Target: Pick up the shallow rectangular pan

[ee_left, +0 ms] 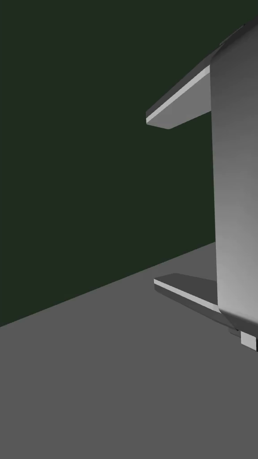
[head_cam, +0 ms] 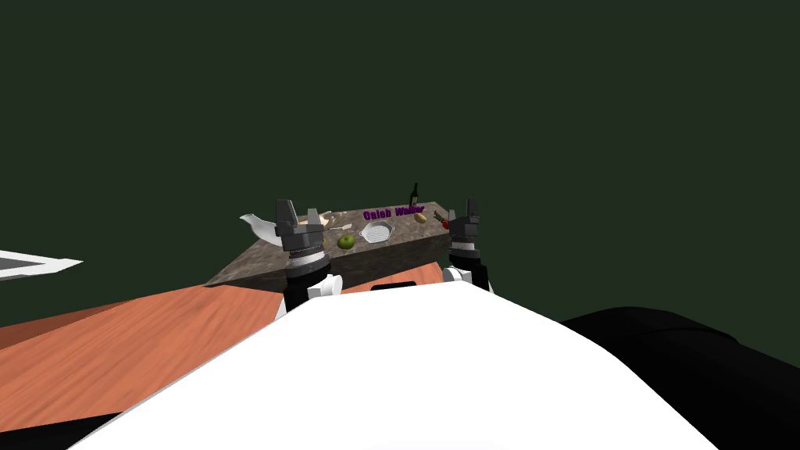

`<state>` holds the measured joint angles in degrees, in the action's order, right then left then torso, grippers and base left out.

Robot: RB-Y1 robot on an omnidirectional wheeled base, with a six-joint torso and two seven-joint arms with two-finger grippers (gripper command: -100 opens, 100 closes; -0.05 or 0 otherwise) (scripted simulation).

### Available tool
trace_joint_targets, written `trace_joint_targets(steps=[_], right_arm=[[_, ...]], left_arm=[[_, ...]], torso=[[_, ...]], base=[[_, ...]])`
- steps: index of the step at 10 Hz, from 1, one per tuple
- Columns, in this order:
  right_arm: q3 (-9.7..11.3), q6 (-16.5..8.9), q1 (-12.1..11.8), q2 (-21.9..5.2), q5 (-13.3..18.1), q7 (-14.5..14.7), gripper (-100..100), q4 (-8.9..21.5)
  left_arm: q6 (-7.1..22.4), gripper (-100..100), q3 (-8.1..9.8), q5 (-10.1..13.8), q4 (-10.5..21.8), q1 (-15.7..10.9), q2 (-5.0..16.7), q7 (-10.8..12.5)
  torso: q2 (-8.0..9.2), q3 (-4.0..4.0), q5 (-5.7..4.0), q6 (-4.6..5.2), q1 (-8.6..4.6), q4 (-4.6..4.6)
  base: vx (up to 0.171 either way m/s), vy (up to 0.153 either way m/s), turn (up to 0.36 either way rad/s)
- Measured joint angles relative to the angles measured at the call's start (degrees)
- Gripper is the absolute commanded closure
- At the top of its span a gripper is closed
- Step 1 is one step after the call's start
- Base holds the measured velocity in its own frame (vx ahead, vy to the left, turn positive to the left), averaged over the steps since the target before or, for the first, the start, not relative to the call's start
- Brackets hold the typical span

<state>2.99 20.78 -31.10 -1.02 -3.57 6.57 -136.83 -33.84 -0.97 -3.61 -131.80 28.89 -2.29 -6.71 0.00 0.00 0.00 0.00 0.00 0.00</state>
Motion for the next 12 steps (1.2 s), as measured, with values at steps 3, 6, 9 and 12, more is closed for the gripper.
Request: trace_joint_targets(steps=[3, 6, 9, 12], right_arm=[[0.00, 0.00, 0.00, 0.00, 0.00, 0.00, 0, 0.00], [0.00, 0.00, 0.00, 0.00, 0.00, 0.00, 0, 0.00], [0.00, 0.00, 0.00, 0.00, 0.00, 0.00, 0, 0.00], [0.00, 0.00, 0.00, 0.00, 0.00, 0.00, 0, 0.00]], left_arm=[[2.79, -100, 0.17, 0.26, -0.21, -0.31, 4.85, 0.57], [7.44, -100, 0.73, 0.76, -0.42, -1.17, 8.61, 1.63], [11.38, -100, 1.08, 1.22, -0.70, -1.49, 10.35, 2.52], [15.90, -100, 1.59, 1.72, -0.87, -2.24, 11.42, 3.49]], torso=[[0.03, 0.02, -0.03, 0.00, -0.12, 0.01], [0.03, 0.02, -0.04, 0.00, -0.16, 0.01], [0.03, 0.02, -0.04, 0.00, -0.16, 0.01], [0.03, 0.02, -0.03, 0.00, -0.14, 0.01]], base=[[-0.006, -0.039, 0.028], [-0.009, -0.046, 0.025], [-0.007, -0.038, 0.018], [-0.009, -0.039, 0.023]])
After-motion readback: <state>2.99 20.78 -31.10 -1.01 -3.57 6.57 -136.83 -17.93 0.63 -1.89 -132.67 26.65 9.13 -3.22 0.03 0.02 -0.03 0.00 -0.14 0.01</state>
